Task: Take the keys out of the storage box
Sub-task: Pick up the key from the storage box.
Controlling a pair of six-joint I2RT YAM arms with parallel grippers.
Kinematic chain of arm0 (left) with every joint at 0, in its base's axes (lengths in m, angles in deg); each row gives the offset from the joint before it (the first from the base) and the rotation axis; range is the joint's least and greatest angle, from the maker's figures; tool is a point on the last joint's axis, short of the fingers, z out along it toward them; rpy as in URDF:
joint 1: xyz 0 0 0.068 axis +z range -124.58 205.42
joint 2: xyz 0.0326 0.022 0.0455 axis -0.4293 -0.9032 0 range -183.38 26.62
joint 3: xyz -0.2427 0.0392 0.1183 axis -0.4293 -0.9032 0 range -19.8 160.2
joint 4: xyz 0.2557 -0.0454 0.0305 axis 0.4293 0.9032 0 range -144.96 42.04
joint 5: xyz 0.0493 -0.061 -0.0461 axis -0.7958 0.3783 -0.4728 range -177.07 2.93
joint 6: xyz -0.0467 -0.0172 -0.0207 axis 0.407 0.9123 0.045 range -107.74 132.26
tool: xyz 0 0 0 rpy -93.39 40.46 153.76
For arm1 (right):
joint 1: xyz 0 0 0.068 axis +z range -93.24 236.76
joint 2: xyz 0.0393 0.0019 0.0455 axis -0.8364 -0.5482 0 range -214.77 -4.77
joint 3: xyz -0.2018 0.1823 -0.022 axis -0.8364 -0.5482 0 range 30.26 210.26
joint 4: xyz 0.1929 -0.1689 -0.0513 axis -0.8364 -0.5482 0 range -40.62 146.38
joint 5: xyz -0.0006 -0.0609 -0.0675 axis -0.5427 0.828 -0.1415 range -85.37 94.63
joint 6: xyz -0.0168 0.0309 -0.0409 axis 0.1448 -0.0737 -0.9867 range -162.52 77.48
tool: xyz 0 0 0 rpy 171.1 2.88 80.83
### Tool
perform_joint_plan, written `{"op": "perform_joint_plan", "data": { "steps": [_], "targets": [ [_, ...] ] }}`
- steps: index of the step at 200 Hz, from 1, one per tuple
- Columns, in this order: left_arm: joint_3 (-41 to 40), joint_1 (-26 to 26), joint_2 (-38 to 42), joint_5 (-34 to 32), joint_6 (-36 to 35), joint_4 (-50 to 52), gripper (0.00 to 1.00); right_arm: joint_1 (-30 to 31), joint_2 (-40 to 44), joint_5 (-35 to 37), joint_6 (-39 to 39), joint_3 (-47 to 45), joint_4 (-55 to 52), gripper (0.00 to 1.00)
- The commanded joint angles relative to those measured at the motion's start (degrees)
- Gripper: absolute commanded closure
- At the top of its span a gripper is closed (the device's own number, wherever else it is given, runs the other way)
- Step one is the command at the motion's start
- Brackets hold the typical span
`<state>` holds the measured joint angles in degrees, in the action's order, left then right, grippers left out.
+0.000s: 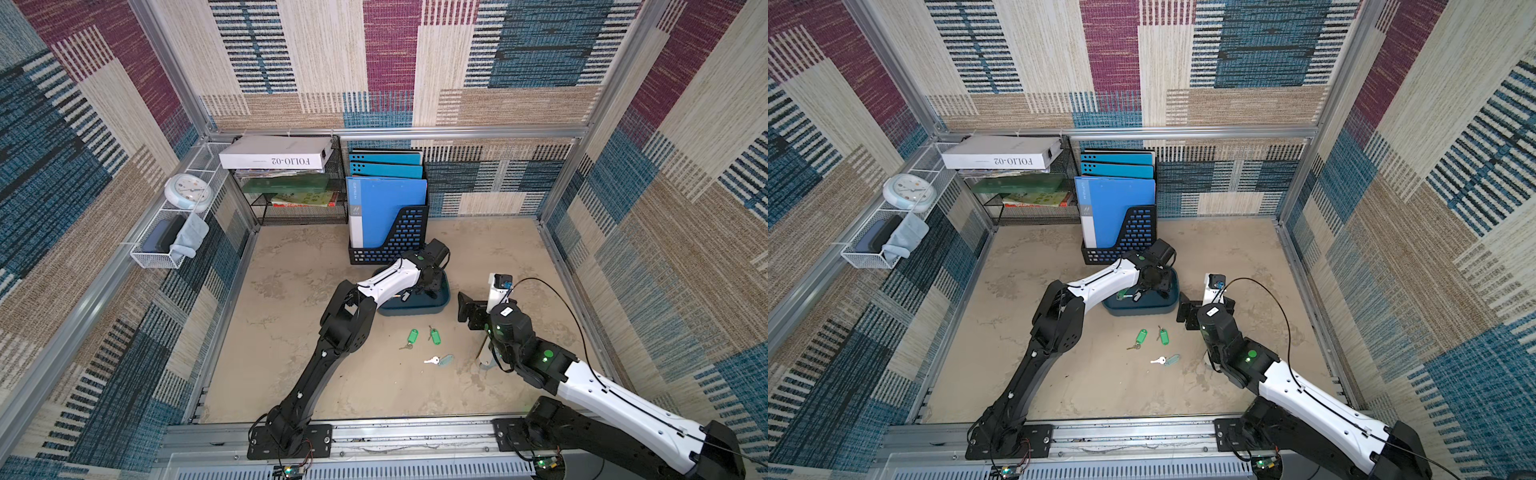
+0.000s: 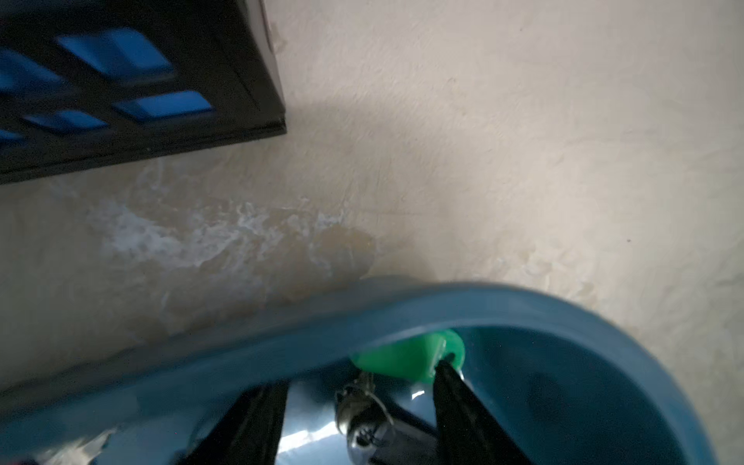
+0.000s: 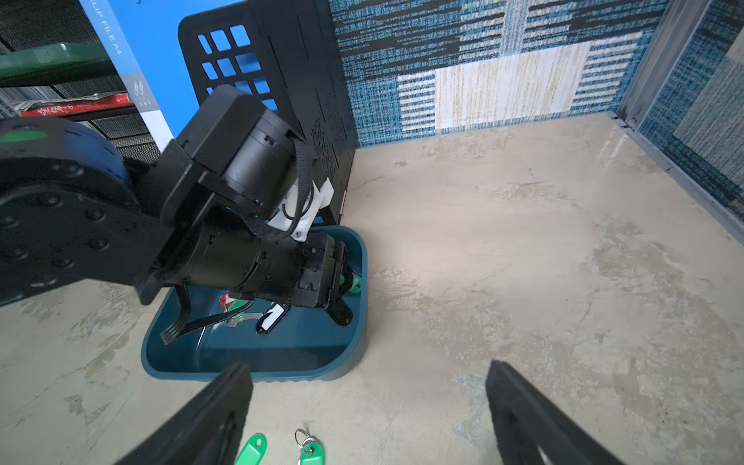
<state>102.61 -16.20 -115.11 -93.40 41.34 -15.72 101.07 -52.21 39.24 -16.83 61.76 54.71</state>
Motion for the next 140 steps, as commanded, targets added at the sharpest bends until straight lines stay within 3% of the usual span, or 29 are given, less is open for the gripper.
{"op": "perform_joint_plan", "data": {
  "steps": [1, 72, 140],
  "targets": [
    [0.38, -0.05, -0.71, -0.61, -0.16, 1.46, 0.49, -0.24, 0.75, 0.06, -0.91, -0.31, 1.85, 0.04],
    [-0.68, -0.18, 2.18, -1.75, -0.43, 2.74, 0.95, -0.60, 3.88, -0.16, -0.29, -1.36, 0.91, 0.04],
    [-7.37, -0.39, 13.54, -3.96, -1.64, 3.00, 0.95, -0.72, 5.04, -0.92, -0.55, -1.98, 0.99, 0.03]
  ]
}}
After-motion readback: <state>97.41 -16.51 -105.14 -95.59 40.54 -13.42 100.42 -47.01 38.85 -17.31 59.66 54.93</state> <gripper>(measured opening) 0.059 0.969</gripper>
